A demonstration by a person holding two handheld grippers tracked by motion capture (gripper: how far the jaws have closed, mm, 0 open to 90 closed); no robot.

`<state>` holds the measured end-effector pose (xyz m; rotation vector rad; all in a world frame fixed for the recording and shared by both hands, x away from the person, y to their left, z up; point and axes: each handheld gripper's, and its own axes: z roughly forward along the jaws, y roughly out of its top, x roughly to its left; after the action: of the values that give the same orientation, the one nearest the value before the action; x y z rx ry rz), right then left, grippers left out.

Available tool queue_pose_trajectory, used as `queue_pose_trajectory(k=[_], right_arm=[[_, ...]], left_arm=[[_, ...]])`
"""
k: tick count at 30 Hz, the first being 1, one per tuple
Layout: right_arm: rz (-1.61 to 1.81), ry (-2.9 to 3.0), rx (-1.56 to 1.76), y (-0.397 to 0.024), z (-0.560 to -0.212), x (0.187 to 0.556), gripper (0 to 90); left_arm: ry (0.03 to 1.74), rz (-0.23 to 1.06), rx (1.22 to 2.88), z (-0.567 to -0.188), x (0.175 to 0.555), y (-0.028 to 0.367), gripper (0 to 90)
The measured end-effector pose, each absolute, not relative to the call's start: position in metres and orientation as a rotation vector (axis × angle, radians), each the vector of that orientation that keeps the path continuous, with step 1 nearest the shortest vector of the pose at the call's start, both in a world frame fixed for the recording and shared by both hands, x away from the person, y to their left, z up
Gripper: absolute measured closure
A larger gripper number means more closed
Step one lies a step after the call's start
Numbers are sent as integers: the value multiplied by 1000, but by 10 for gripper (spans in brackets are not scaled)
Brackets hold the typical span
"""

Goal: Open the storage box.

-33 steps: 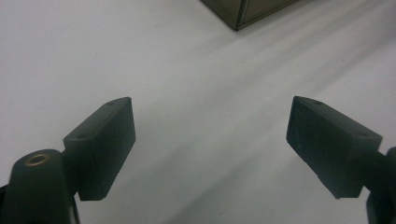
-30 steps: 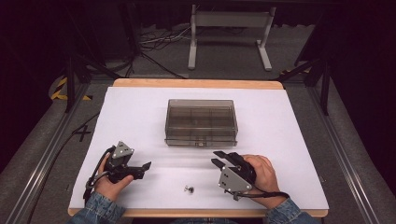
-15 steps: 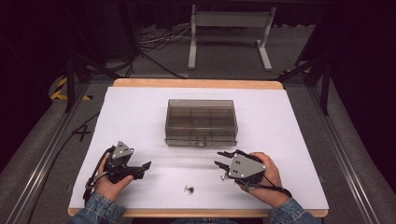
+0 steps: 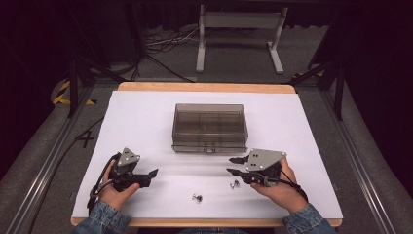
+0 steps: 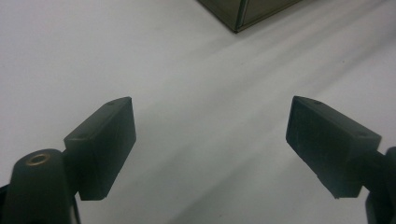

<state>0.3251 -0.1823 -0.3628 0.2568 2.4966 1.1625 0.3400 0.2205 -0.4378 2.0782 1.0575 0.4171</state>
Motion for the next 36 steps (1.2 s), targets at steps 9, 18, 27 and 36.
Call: queue_pose_trajectory(k=[9,18,27,36], right_arm=[[1172,2634,288,-174,-354,335,723],[1107,2755,317,-169,-348,343,680],[1120,2796,371,-171,-334,355,665],[1117,2780,402,-176,-321,369,663]], left_arm=[[1065,415,2082,-439,340,219,166],[1070,417,2082,-440,340,219,165],[1071,419,2087,-440,340,219,165],[1068,426,2092,-440,340,219,165]])
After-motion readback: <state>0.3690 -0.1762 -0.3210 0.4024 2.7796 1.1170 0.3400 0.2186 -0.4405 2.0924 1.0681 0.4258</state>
